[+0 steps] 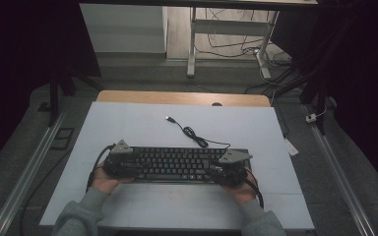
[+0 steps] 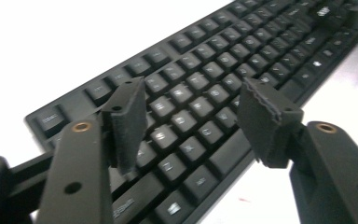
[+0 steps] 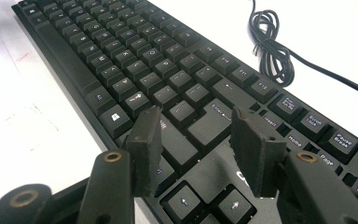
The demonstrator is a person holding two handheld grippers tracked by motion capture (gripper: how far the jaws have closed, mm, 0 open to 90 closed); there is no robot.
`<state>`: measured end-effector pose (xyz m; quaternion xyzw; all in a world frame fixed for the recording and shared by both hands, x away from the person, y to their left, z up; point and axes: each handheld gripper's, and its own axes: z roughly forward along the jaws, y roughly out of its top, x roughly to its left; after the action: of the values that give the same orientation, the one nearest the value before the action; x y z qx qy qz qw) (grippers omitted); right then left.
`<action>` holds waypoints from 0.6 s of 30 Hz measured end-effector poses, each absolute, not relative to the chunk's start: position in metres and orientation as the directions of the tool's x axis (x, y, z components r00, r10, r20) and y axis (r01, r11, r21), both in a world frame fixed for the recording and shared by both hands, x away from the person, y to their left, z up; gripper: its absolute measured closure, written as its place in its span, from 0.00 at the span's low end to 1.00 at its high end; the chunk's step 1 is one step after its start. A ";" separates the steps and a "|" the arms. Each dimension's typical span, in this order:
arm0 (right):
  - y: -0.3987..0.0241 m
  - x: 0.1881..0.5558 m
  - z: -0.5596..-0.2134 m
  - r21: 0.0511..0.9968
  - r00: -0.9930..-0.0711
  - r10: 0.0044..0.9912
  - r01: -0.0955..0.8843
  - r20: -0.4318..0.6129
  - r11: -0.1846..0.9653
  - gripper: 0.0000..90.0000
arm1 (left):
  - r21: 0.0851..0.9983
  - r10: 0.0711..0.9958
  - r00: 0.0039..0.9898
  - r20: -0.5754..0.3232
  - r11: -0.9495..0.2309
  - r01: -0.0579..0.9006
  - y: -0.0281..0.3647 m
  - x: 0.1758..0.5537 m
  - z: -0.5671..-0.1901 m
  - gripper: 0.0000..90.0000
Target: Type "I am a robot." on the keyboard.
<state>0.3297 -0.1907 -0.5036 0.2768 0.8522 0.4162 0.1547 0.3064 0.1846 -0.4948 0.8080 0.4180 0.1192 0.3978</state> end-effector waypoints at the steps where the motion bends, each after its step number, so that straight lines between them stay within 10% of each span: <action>1: -0.191 0.330 -0.504 0.795 -0.799 0.600 0.342 -0.034 0.501 0.59 | 0.741 0.773 0.618 -0.141 -0.331 0.584 0.186 0.307 -0.495 0.44; 18: -0.191 0.330 -0.504 0.793 -0.799 0.601 0.343 -0.035 0.503 0.59 | 0.737 0.795 0.591 -0.137 -0.317 0.598 0.191 0.310 -0.495 0.38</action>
<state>0.3298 -0.1905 -0.5040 0.2768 0.8528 0.4148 0.1550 0.3095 0.1914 -0.4954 0.8016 0.4344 0.1264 0.3909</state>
